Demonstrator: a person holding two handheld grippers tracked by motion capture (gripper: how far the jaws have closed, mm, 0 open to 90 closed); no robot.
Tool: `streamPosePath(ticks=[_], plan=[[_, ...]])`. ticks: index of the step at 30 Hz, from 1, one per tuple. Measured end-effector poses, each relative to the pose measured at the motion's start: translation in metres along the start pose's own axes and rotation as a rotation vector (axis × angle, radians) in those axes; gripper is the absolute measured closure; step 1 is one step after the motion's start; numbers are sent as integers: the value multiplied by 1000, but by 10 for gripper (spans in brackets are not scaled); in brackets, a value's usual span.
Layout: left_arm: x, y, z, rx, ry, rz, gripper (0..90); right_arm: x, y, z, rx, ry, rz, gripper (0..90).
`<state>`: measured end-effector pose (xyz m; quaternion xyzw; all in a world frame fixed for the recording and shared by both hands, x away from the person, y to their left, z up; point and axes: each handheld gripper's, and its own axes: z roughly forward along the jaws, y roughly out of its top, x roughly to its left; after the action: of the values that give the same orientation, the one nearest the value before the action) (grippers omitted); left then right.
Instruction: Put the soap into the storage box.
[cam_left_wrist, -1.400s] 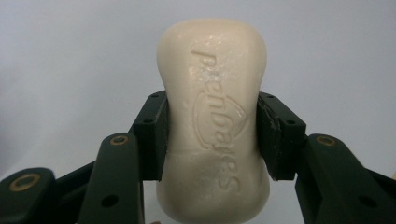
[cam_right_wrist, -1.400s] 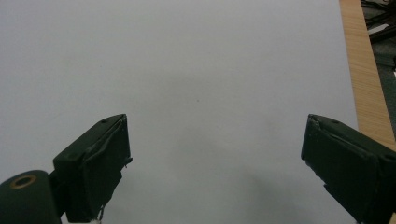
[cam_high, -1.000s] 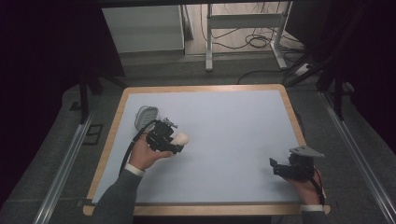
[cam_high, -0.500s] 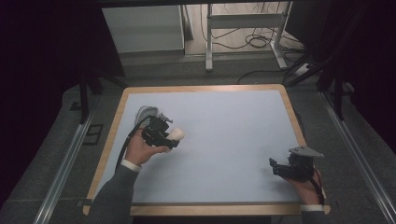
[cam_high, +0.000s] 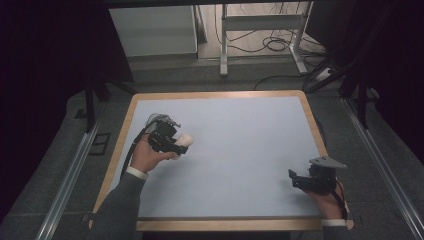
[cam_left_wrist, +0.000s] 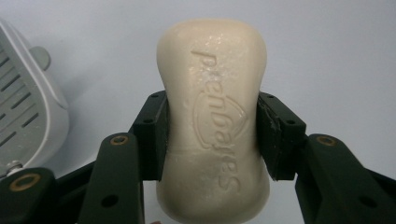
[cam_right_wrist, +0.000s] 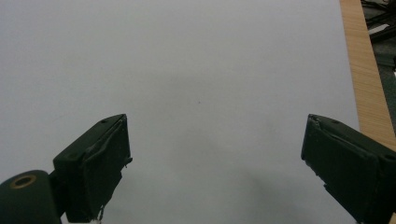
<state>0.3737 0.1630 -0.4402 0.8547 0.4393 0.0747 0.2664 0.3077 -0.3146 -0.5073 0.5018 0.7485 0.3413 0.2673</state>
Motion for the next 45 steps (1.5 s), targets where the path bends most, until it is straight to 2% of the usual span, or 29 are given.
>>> streamPosePath(ticks=[33, 45], plan=[[34, 4, -12, -8, 47, -55, 497, 0, 0, 1, 4, 2, 4, 77], [54, 3, -11, -13, 67, -107, 497, 0, 0, 1, 3, 1, 1, 77]])
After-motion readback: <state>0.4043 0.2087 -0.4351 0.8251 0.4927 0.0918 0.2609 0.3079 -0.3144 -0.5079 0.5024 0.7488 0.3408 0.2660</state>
